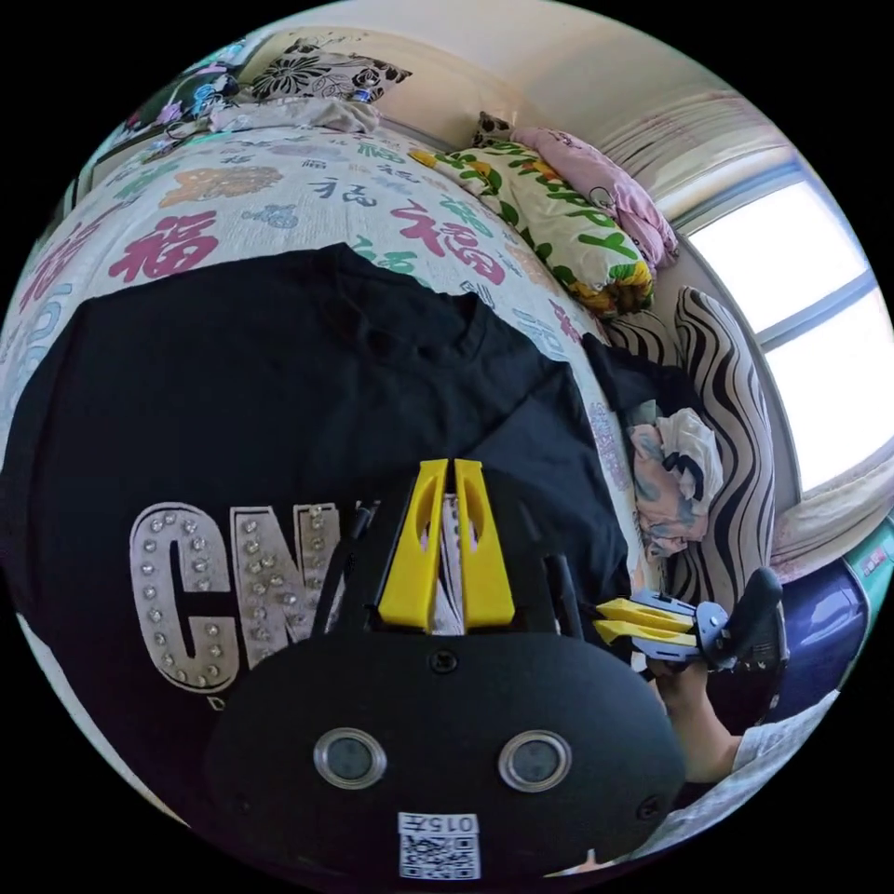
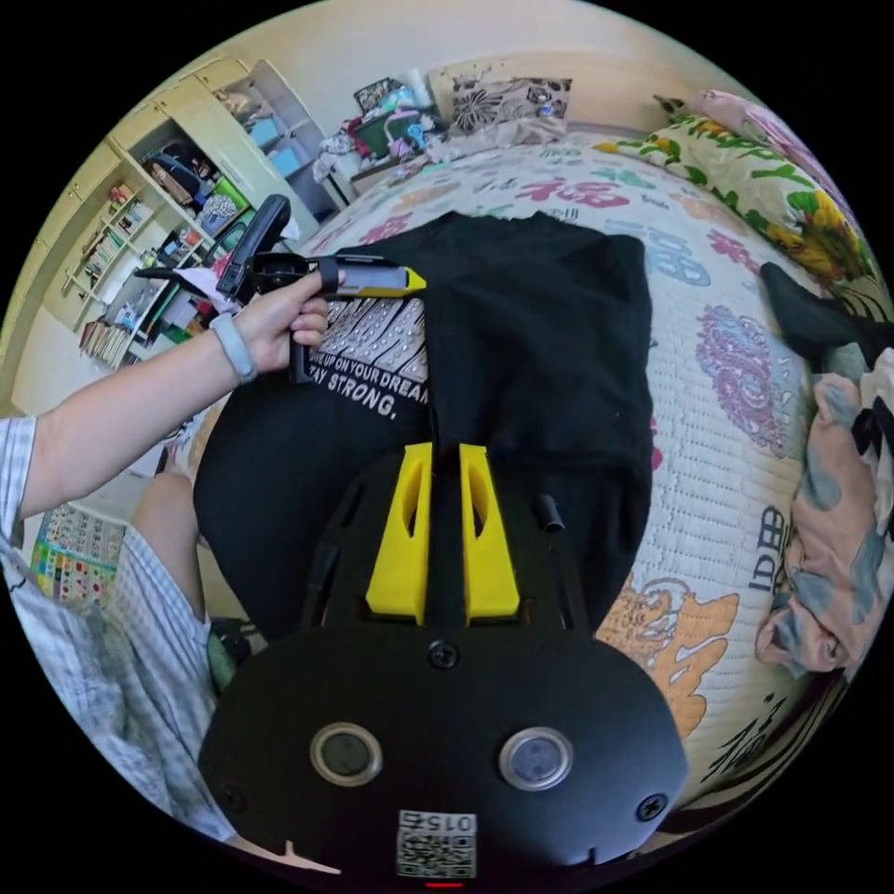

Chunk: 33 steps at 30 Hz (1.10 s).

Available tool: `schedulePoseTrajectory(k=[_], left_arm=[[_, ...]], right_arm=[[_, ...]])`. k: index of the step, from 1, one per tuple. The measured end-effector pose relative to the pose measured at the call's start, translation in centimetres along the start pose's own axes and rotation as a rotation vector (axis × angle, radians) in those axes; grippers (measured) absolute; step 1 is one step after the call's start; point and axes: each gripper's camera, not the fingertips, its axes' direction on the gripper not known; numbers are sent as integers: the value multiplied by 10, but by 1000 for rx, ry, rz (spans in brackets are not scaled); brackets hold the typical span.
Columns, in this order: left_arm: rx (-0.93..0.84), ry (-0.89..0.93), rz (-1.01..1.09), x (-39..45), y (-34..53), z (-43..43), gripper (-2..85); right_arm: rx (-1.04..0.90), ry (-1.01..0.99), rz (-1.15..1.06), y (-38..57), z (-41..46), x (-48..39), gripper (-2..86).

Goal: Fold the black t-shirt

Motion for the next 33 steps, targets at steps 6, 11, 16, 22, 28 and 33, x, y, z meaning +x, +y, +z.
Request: schedulePoseTrajectory(k=[6,11,16,22,28,33], left_arm=[[39,53,178,30,-8,-27,17],[-66,69,182,37,-15,2,8],[-55,13,154,11,-8,-8,-5],[63,-8,177,-20,25,-84,6],[148,-129,57,-117,106,-209,58],[226,-244,-182,-220,168,-292,66]], right_arm=[[230,78,89,-9,-29,21,17],[133,147,187,-57,17,46,-4],[71,127,230,-69,53,51,-5],[37,161,185,-102,54,29,-1],[62,19,-82,-191,73,-59,34],[2,-178,-265,-290,134,-147,47]])
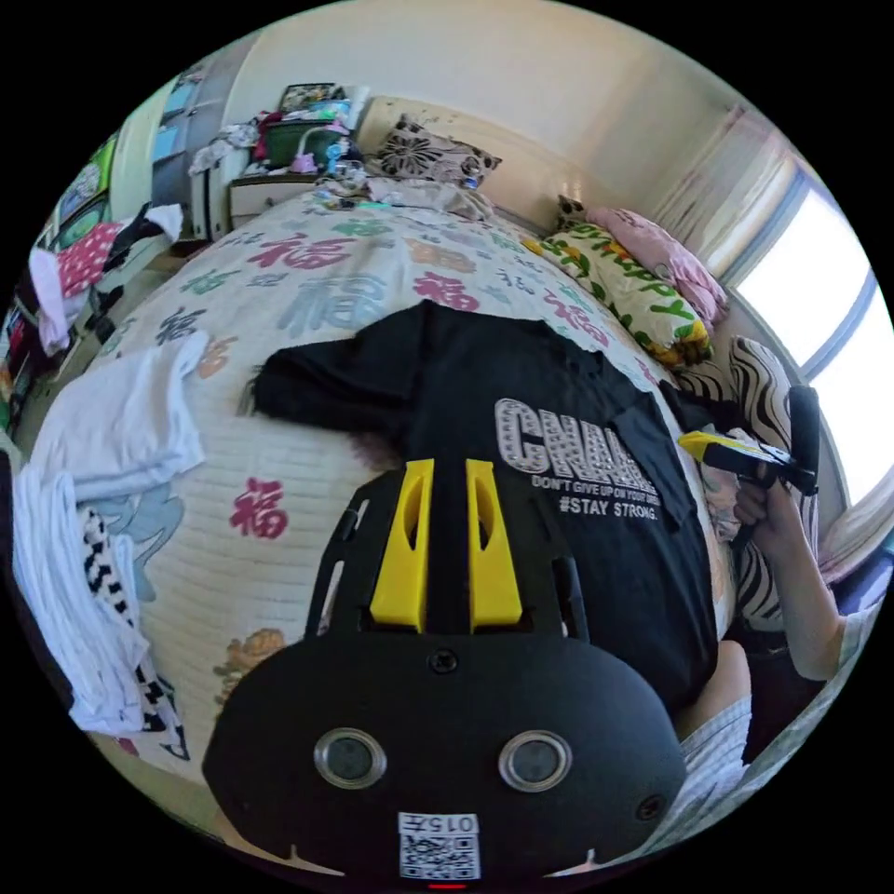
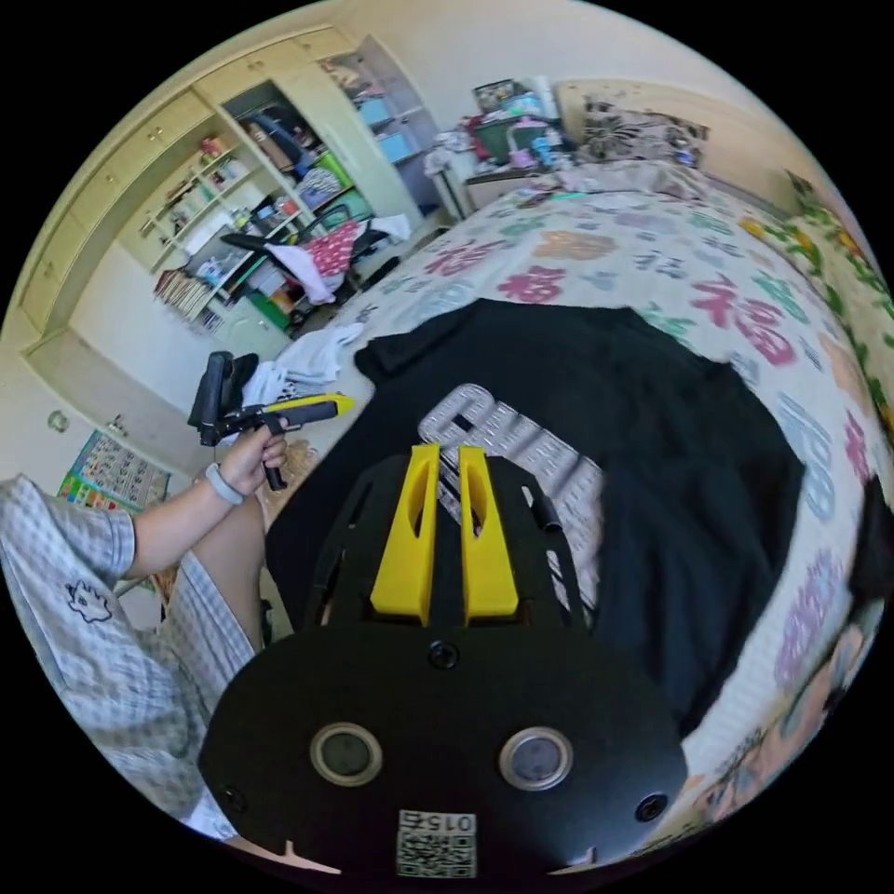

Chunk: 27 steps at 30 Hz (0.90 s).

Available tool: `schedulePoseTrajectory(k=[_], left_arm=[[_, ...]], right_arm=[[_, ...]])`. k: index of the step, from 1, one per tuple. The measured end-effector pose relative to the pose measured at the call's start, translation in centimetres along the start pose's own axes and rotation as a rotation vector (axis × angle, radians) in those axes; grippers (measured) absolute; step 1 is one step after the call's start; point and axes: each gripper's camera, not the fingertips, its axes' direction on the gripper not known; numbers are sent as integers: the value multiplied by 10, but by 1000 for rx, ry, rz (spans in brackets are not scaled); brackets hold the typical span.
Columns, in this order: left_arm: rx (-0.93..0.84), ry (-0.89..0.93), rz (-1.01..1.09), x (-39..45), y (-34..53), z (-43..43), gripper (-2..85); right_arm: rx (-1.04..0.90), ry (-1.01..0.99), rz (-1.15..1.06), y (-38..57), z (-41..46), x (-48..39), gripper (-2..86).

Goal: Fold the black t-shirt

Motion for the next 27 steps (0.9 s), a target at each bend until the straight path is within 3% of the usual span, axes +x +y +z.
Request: schedulePoseTrajectory(k=[3,7,11,14,22,25,27], left_arm=[[24,18,-129,-61,5,-15,74],[81,75,-216,-107,1,-21,76],[68,103,-172,-122,-3,-22,70],[80,105,-85,-130,2,-30,69],[135,180,-141,-169,-12,-52,77],[128,198,-133,-177,-11,-57,77],[124,212,-131,-182,-12,-61,77]], right_arm=[[-67,-68,-34,-73,59,-23,58],[-198,-124,80,-158,144,-26,60],[-323,-184,242,-208,205,-8,55],[-375,-210,289,-229,228,-1,48],[-334,-249,330,-272,241,7,-2],[-351,-151,290,-286,238,8,38],[-411,-188,309,-291,245,12,72]])
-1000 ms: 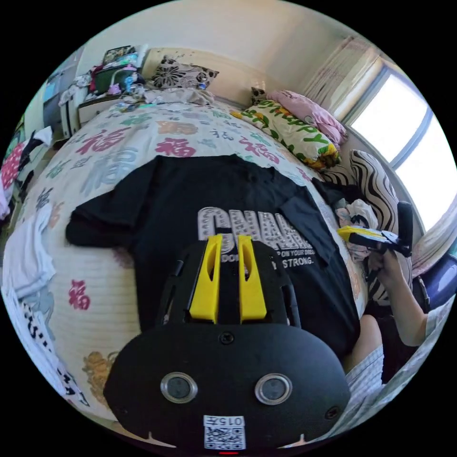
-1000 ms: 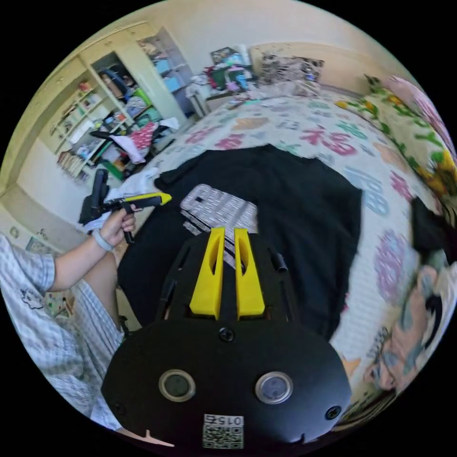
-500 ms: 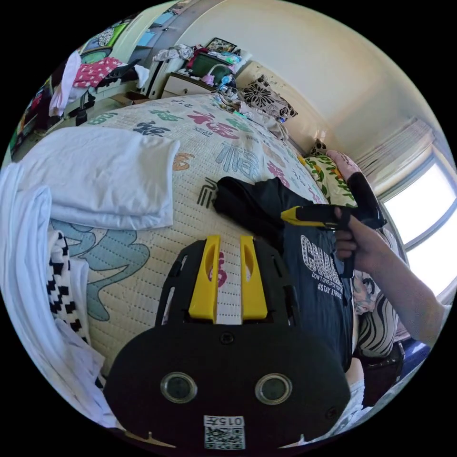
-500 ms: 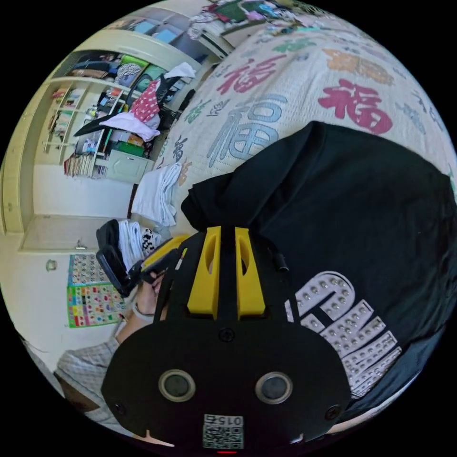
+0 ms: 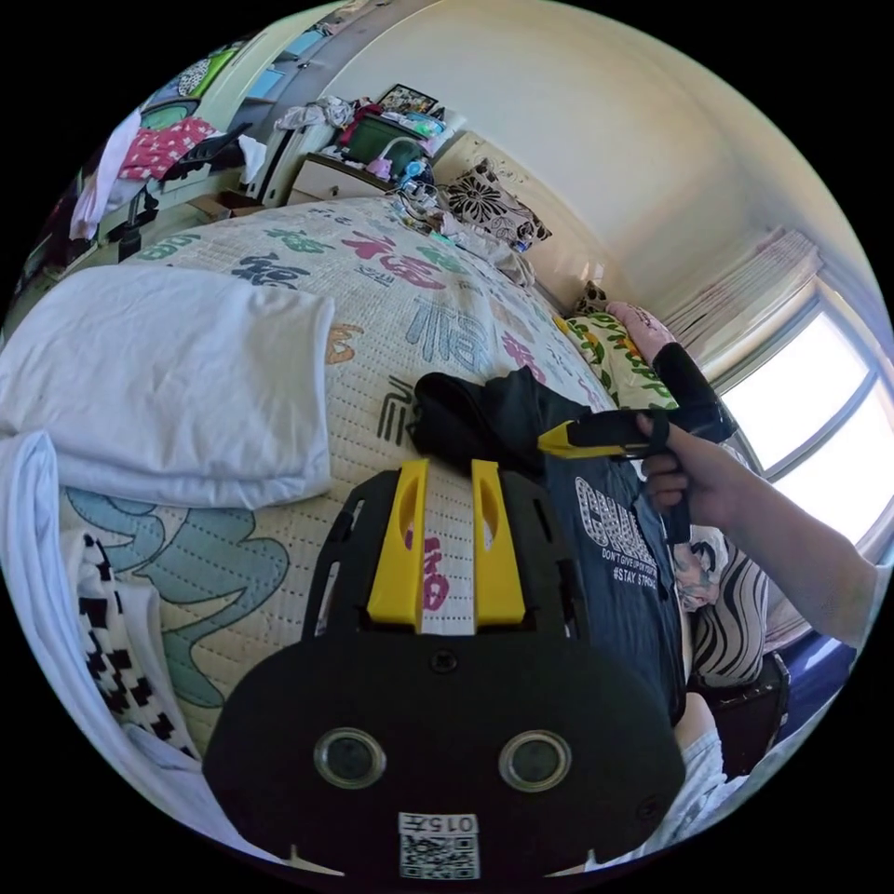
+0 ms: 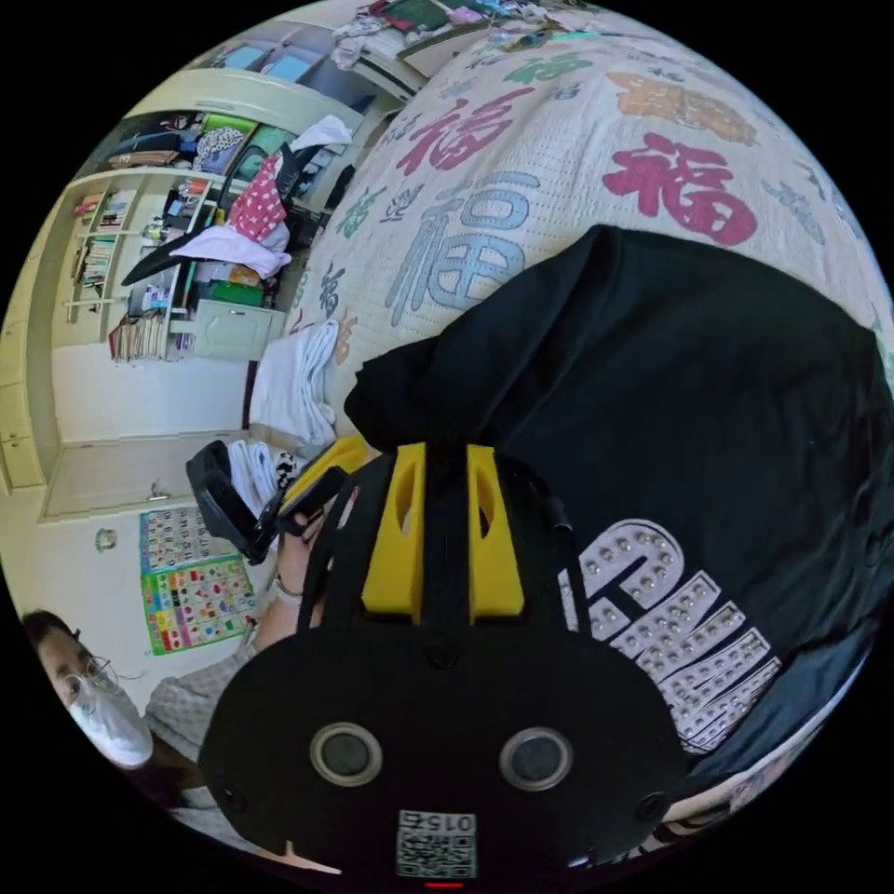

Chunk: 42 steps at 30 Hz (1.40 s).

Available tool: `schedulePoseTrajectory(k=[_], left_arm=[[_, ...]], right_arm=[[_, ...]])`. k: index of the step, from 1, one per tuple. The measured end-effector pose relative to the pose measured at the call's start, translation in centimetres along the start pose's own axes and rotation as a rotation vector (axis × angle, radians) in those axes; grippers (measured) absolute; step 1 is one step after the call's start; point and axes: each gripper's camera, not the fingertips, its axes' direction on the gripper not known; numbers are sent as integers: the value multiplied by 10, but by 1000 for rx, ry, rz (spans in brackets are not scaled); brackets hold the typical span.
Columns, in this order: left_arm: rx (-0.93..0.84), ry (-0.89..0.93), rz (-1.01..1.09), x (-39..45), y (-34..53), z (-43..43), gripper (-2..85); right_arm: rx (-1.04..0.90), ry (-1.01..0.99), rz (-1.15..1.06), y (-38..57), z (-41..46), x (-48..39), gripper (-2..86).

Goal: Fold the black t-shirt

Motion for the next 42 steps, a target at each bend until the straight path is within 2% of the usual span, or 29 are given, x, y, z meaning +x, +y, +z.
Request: schedulePoseTrajectory(k=[3,6,9,19,26,30,34,37,42], left_arm=[[-8,6,-2,-6,-2,-6,77],[-7,16,-4,-11,-3,-11,79],[18,-7,-14,-14,-2,-19,77],[79,-61,-9,-17,3,-41,86],[67,2,-19,-26,5,-46,99],[123,157,-2,-35,10,-52,109],[200,269,12,-38,19,-59,72],[243,256,55,-26,27,-66,22],[268,223,236,29,36,-84,4]], right_arm=[[7,-94,47,-12,2,5,83],[-10,-72,70,-26,10,5,74],[-25,-103,69,-39,14,1,20],[152,-160,-51,-85,-72,-38,-8],[137,-172,-100,-87,-109,-49,-7],[97,-183,-120,-81,-116,-51,-7],[70,-178,-123,-79,-123,-51,-5],[83,-193,-113,-82,-128,-50,-4],[108,-160,-118,-81,-144,-48,-2]])
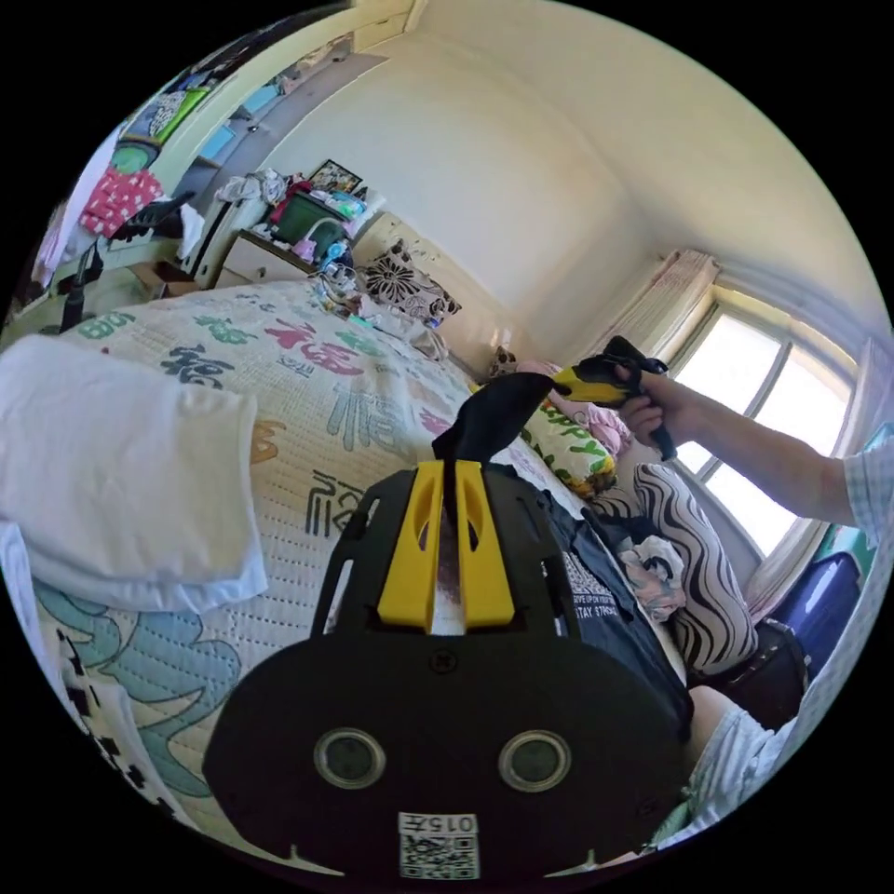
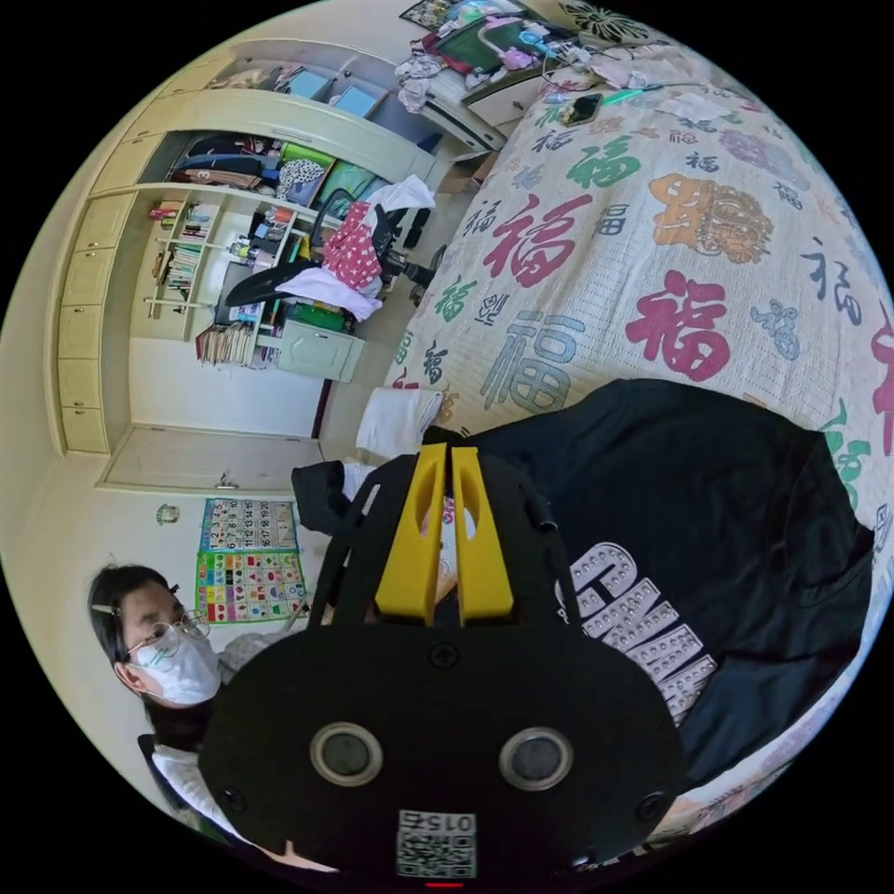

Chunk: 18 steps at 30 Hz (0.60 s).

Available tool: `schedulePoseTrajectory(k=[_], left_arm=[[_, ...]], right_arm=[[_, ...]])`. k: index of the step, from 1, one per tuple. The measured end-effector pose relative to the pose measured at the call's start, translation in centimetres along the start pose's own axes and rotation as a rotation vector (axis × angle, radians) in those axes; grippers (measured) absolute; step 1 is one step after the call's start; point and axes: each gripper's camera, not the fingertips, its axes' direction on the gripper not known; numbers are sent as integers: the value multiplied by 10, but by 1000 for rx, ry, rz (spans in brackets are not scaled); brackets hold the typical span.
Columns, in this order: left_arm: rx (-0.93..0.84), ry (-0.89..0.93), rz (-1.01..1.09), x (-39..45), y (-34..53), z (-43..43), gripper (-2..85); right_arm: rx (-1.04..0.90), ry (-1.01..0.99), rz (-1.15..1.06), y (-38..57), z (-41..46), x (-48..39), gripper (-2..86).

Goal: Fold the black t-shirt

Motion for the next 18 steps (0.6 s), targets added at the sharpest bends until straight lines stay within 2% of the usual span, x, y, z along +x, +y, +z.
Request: schedulePoseTrajectory(k=[4,9,11,14,18], left_arm=[[-129,15,328,92,9,21,5],[-396,20,515,151,56,76,23],[-458,54,535,161,62,89,37],[-444,98,519,167,61,94,55],[-353,82,439,162,52,96,61]], right_arm=[[27,79,39,25,-32,24,-1],[-130,251,135,66,-29,86,8],[-140,260,195,84,-26,110,25],[-102,272,250,94,-35,126,54],[-35,278,162,86,-47,114,66]])
